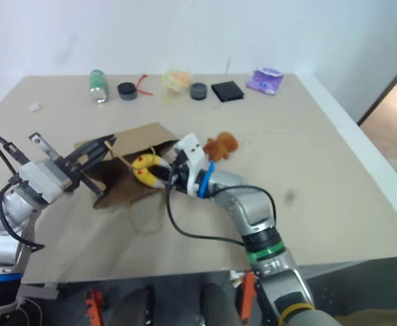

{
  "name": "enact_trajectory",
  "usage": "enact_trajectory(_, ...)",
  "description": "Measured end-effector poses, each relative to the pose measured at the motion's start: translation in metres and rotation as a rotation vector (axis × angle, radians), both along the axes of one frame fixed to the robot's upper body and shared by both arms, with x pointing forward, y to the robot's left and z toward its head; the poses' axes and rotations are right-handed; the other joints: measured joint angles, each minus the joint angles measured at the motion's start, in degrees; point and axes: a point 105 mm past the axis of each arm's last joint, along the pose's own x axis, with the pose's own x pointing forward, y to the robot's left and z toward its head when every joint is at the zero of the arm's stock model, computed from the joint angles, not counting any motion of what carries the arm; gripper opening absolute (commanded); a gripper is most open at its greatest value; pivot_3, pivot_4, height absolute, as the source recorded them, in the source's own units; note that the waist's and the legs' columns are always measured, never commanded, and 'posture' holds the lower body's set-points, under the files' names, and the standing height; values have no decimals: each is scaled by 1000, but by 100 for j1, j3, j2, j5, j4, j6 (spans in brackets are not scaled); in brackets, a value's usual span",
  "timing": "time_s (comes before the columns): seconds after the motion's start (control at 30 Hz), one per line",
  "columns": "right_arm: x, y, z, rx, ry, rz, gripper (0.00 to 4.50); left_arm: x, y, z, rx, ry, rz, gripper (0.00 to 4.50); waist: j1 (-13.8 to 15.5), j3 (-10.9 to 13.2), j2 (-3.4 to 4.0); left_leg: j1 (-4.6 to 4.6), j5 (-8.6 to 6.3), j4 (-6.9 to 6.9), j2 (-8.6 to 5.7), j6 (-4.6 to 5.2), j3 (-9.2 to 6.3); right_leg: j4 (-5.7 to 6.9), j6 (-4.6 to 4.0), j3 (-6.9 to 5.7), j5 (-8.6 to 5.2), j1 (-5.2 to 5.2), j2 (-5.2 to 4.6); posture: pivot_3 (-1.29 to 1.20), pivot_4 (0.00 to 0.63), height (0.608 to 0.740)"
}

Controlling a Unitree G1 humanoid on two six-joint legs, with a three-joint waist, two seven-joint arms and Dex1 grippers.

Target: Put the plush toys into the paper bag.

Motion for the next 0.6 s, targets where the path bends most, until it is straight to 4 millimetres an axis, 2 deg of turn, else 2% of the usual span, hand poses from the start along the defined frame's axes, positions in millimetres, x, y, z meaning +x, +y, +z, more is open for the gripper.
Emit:
enact_trajectory(0.17, 8, 18, 3, 14, 2, -50, 6, 0, -2, -1, -3, 3, -7, 0, -7, 0, 0, 1, 0, -1, 5, 0, -1, 1, -2, -1, 1, -1, 6, 0, 150, 740)
enact_trajectory(0.27, 3, 30, 3, 12, -9, -38, 6, 1, -2, 0, -9, 5, -6, 0, -5, 0, 0, -1, 0, -1, 6, 0, -1, 1, -2, 0, 1, -1, 7, 0, 150, 740)
enact_trajectory(0.33, 4, 30, 5, 21, -19, -45, 1041, 3, -2, 4, -22, 2, 4, 0, -4, 0, 0, -2, 0, 1, 5, 0, -1, 1, -2, 0, 1, 0, 6, 0, 150, 740)
enact_trajectory(0.37, 3, 28, 6, 26, -25, -47, 1328, 4, -1, 5, -26, 2, 10, 0, -2, 0, 0, -2, 0, 1, 5, 0, -1, 1, -2, 0, 1, 0, 6, 0, 150, 740)
enact_trajectory(0.43, 1, 23, 9, 35, -35, -40, 2289, 5, 1, 5, -30, 6, 19, 0, 3, 0, 0, -2, 0, 0, 5, 0, -1, 1, -2, 0, 1, 0, 6, 0, 150, 740)
enact_trajectory(0.53, -1, 2, 16, 33, -63, -21, 4009, 6, 3, 6, -33, 10, 27, 0, 10, 0, 0, -3, 0, 1, 4, 0, -1, 1, -2, 0, 1, 0, 4, 0, 150, 740)
enact_trajectory(0.57, -2, -7, 18, 29, -75, -14, 4375, 6, 3, 6, -34, 11, 28, 0, 12, 0, 0, -3, 0, 1, 4, 0, -1, 0, -2, 0, 1, 0, 3, 0, 150, 740)
enact_trajectory(0.6, -4, -17, 20, 24, -85, -2, 4481, 6, 4, 6, -35, 11, 30, 0, 13, 0, 0, -3, 0, 1, 4, 0, -1, 0, -1, 0, 1, 0, 2, 0, 150, 740)
